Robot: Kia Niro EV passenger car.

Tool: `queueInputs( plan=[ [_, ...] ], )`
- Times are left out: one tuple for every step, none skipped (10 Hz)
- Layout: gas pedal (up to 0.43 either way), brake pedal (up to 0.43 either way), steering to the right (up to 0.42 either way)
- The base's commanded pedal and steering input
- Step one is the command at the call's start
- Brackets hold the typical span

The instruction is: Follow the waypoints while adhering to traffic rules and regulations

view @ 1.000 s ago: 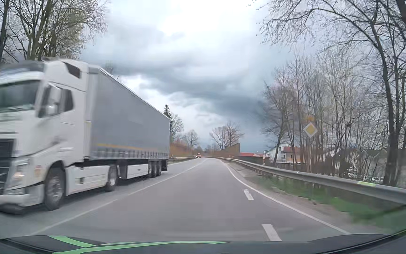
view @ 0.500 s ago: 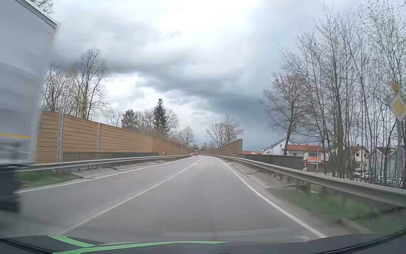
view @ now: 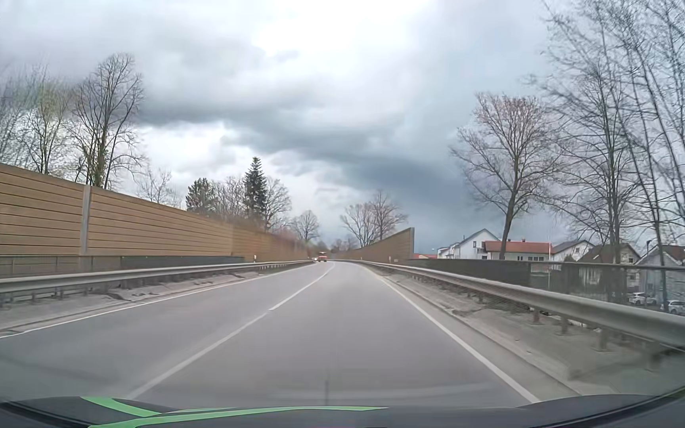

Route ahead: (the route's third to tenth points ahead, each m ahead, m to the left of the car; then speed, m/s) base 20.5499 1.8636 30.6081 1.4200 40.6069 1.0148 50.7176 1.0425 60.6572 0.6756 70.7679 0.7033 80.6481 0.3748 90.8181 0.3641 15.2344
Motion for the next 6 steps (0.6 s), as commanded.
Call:
queueInputs(
  plan=[
    [0.339, 0.000, 0.014],
    [0.350, 0.000, 0.014],
    [0.350, 0.000, 0.014],
    [0.350, 0.000, 0.012],
    [0.350, 0.000, 0.009],
    [0.350, 0.000, 0.007]
  ],
)
